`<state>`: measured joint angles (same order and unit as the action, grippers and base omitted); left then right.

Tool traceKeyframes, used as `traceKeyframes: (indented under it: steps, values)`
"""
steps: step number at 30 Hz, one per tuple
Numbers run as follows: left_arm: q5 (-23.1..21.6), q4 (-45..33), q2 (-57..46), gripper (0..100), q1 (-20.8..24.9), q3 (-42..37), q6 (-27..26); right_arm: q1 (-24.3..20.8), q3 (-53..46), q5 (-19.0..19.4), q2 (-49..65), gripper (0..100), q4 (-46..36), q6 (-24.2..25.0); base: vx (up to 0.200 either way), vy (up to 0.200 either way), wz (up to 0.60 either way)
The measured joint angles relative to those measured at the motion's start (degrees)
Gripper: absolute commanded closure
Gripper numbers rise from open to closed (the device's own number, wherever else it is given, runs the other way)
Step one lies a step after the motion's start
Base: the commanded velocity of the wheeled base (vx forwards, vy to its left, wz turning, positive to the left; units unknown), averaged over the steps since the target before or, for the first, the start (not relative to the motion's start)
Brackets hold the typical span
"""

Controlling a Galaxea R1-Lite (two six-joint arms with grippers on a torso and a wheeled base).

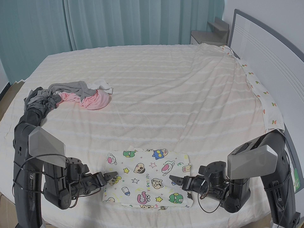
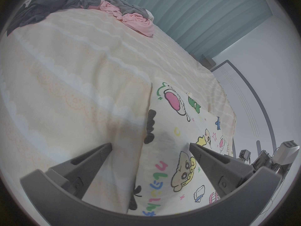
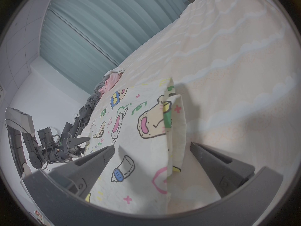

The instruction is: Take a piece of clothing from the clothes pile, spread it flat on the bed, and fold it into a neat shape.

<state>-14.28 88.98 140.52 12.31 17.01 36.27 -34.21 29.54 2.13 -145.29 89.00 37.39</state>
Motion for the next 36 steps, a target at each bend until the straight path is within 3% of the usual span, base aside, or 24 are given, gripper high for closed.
traceKeyframes:
  steps: [11,36]
  values:
    - [-0.6,0.0,0.0,0,2.8,0.3,0.2,-0.2,0.9,-1.7,-0.1,0,0.0,0.0,0.0,0.0,0.0]
    - [-0.5,0.0,-0.5,0,4.1,3.7,4.6,-0.4,3.4,-2.2,-1.0,0,0.0,0.2,0.0,0.0,0.0]
